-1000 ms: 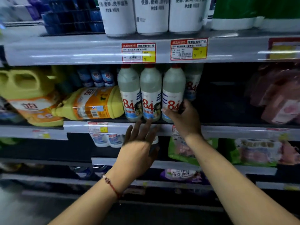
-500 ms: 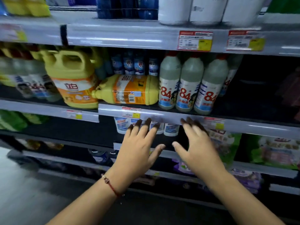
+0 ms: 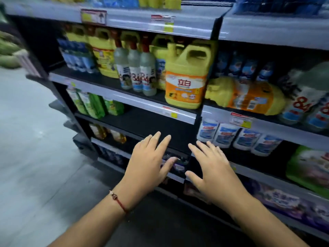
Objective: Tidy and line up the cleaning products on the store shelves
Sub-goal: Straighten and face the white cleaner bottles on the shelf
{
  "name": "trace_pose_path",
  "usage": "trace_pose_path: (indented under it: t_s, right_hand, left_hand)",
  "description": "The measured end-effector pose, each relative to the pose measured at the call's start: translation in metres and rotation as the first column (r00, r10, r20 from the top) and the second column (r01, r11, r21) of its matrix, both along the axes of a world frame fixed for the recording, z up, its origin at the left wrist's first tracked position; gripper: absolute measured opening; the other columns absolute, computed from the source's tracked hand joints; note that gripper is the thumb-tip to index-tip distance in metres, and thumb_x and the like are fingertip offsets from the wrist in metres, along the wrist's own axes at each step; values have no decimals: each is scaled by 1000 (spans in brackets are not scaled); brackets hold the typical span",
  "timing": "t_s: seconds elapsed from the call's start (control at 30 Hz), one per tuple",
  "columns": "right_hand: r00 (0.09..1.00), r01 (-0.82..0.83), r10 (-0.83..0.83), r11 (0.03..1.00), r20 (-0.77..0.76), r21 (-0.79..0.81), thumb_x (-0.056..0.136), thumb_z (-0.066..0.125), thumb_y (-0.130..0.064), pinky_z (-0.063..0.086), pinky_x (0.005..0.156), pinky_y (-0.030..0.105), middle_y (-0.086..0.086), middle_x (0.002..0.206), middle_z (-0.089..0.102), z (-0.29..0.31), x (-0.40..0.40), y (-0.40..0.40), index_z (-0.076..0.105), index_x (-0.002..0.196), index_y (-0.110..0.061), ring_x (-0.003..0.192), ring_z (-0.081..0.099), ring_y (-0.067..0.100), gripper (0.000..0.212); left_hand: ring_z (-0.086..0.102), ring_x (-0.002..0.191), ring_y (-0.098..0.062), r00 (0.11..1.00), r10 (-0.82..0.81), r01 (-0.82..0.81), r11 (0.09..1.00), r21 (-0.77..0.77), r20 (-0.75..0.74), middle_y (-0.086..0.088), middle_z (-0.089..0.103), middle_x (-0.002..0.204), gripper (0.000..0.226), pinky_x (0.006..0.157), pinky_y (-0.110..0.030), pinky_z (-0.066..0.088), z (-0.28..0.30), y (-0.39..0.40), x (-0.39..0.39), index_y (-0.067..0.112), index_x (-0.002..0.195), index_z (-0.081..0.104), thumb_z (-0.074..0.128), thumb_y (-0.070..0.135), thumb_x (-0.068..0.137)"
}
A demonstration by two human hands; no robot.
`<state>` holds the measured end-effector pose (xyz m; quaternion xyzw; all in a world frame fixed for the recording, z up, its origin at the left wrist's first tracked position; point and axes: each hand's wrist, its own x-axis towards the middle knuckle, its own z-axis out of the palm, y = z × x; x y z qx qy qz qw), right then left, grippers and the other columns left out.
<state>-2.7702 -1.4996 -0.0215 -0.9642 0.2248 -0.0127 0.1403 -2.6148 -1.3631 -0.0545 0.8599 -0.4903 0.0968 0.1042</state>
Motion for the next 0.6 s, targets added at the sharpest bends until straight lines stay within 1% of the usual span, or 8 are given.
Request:
trace_pose_path:
  t_s: [0.1, 0.27, 0.43, 0.6]
  right_hand:
    - [999, -52, 52, 998, 8, 17, 99, 48, -54, -9, 122, 34, -10, 168, 1, 2, 31, 25, 3, 159, -36, 155, -7, 15, 77]
    - [993, -111, 109, 993, 47, 38, 98, 50, -53, -5, 126, 35, -8, 168, -2, 4, 81, 48, 4, 159, -37, 155, -6, 15, 78]
    - [987, -151, 148, 987, 66, 49, 98, 51, -54, -5, 124, 34, -7, 168, -1, 2, 128, 55, 5, 159, -37, 155, -6, 15, 78]
    - [981, -186, 182, 980, 69, 71, 98, 50, -54, -3, 126, 36, -6, 168, -1, -4, 184, 49, 6, 159, -36, 155, -5, 17, 77]
  left_hand:
    - [52, 131, -32, 998, 64, -64, 998, -25, -22, -14, 51, 147, 67, 104, -45, 47, 1, 32, 22, 19, 147, 48, 37, 60, 96]
    - [53, 129, -31, 989, 145, -147, 987, -69, -33, -15, 53, 144, 65, 102, -44, 48, 3, 66, 59, 18, 145, 50, 39, 58, 95]
    - [52, 131, -30, 981, 188, -192, 977, -94, -46, -14, 51, 147, 66, 103, -45, 47, 4, 77, 97, 20, 148, 47, 39, 59, 95]
    - [52, 131, -28, 973, 229, -228, 967, -118, -4, -12, 51, 146, 66, 105, -43, 45, 9, 70, 147, 22, 147, 47, 39, 59, 94]
